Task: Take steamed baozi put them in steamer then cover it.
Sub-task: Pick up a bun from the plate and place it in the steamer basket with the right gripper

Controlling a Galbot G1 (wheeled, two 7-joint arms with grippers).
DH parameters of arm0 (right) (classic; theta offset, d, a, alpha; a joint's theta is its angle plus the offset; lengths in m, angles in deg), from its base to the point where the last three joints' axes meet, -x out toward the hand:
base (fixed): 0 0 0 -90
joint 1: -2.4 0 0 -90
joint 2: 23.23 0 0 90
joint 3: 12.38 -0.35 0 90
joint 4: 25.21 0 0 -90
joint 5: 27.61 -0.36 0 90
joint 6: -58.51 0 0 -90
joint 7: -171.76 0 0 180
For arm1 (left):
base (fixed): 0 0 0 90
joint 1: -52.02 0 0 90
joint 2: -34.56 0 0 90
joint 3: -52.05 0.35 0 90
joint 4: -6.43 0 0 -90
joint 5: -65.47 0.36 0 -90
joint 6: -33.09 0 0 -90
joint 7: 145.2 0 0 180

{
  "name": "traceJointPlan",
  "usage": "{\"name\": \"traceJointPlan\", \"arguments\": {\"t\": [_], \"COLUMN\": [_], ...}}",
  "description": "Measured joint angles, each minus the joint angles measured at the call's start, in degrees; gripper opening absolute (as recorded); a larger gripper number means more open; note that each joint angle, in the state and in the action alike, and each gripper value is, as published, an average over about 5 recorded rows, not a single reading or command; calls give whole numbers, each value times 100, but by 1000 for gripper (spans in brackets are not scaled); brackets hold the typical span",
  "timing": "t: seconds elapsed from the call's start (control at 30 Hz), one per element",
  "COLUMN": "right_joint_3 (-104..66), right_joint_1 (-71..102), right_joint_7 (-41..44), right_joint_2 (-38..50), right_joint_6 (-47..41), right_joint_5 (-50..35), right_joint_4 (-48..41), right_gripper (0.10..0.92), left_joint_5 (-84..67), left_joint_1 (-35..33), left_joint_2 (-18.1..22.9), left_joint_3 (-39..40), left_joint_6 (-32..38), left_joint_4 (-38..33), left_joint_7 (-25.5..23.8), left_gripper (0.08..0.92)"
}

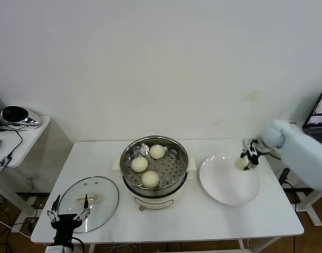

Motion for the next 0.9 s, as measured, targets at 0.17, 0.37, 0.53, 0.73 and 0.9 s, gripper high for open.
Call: {"name": "traceJointPlan", "arguments": {"t": [0.17, 0.37, 0.53, 0.73, 0.9], "right_joint_3": [878, 1930, 2556, 2994, 3155], "right_joint_1": [-1065, -2334, -2969, -3229, -3150], "right_joint_7": [-133, -402, -707, -1116, -1393], "right_joint_2": [91, -81, -435, -963, -1375], "right_joint_6": [-389, -952, -1457, -2047, -2426], "right_joint_5": [-755, -1871, -2766, -3605, -3998], "right_joint_4": [703, 1507, 2006, 2257, 2223], "right_gripper": [590, 594, 594, 594, 594], "left_joint_5": [-3, -22, -35, -36, -36], "left_joint_1": [10, 38, 78, 84, 80], "left_joint_2": [-35, -58, -40, -6, 13], "left_joint_3": [12, 24, 55, 62, 63], "left_joint_6": [-6, 1, 14, 50, 72], "left_joint_4": [10, 29, 48, 48, 41], "left_joint_7": [-3, 0, 8, 22, 30], "left_gripper": [823, 823, 823, 823, 823]}}
